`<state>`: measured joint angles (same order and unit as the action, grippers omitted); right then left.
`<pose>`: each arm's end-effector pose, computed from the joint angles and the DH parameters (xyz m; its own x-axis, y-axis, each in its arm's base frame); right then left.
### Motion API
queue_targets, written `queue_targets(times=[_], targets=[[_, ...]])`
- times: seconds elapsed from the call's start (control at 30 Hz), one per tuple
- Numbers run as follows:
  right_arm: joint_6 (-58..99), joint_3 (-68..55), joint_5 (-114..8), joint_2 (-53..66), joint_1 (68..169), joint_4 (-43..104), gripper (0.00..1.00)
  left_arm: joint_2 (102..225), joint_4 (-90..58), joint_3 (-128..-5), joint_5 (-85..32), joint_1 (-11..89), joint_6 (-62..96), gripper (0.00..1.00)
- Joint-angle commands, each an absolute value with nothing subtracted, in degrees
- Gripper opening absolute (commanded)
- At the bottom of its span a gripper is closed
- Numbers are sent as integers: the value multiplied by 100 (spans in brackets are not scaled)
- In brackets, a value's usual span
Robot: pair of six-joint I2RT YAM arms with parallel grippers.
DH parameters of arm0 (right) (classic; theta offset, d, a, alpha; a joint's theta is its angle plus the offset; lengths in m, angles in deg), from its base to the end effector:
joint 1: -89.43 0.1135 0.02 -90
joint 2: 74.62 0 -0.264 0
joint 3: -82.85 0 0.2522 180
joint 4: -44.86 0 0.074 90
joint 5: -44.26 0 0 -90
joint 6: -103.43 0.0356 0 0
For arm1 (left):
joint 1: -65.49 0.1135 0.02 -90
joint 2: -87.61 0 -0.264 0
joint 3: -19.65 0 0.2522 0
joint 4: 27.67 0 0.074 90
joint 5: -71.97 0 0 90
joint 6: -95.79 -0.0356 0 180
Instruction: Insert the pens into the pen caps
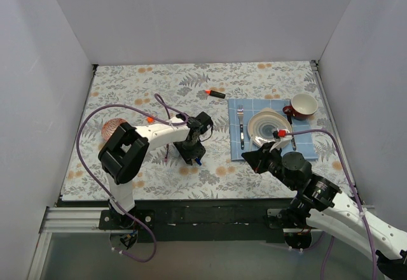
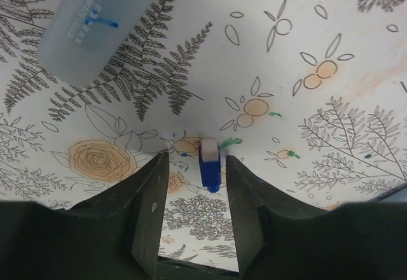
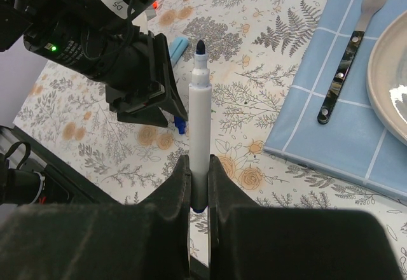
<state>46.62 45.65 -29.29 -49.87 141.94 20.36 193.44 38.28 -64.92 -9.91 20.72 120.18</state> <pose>0.0885 0.0988 0.2558 -0.4306 0.3012 -0.8508 -0.4262 0.7631 0.4859 0.2395 -0.2305 0.1669 -0.3377 -0.9350 -0.1084 -0.9317 0.3484 -0.1026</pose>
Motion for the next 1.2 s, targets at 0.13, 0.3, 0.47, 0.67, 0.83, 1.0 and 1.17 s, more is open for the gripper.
queue_targets(times=[0.13,0.3,0.47,0.67,0.83,1.0,1.17], targets=[[4648,4474,-2860,-5089,14190,1977,1,19563,4050,-6610,-977,2076,15486,31],[4683,4483,-2912,-5080,14190,1968,1,19686,3997,-6601,-933,2076,15336,19],[4700,4536,-3070,-5010,14190,2090,1,19564,3778,-6452,-959,2076,15161,0],[4806,4886,-4238,-4536,14190,2818,1,18853,2874,-6250,-556,2058,14450,0],[4911,5177,-5038,-4193,14190,3830,1,17342,410,-5207,-616,2040,12781,0],[5025,5239,-5250,-3921,14190,4375,1,16199,-1825,-4019,-1351,2040,11295,0],[5175,5239,-5400,-3420,14181,4902,1,15416,-3824,-3077,-2276,2067,10723,0]])
